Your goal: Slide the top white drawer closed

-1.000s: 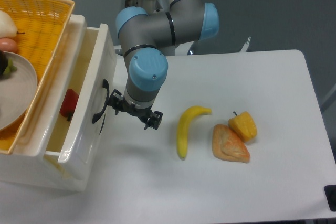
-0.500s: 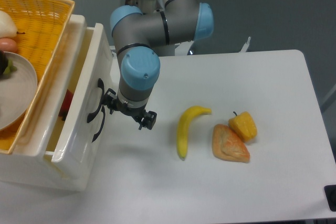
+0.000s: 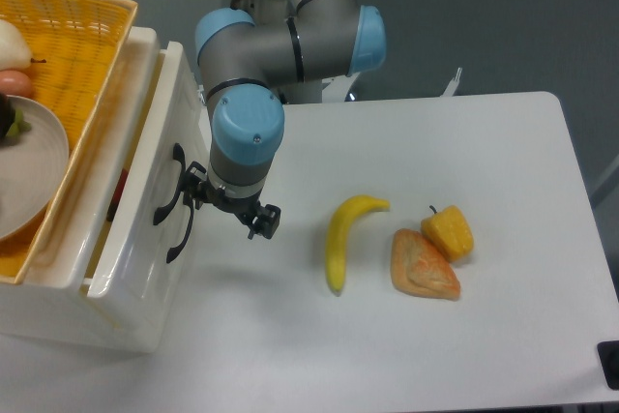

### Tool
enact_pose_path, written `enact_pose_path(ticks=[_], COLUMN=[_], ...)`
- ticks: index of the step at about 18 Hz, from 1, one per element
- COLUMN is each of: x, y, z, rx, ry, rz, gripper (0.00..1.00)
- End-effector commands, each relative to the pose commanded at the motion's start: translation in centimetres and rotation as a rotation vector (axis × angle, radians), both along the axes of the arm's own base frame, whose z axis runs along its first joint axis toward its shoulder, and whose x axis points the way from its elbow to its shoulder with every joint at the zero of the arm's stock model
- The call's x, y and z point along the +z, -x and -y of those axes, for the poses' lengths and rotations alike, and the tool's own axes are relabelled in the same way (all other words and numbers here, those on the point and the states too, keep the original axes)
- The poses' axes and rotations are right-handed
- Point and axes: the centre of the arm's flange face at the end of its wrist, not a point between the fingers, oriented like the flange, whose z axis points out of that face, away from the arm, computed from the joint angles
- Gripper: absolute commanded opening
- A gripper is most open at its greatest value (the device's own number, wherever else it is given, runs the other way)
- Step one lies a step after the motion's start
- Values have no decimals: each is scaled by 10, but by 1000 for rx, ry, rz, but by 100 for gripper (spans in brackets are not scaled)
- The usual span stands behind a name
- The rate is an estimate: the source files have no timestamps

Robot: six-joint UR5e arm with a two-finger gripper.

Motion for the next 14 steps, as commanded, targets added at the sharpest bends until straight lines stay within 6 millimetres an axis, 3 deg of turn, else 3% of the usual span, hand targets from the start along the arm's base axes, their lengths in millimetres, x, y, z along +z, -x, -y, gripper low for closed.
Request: enact_pose_path(ticks=[14], x=[4], y=[-7], z=[-1], rx=[-11], ry=[-4], rz=[-3], gripper=[100])
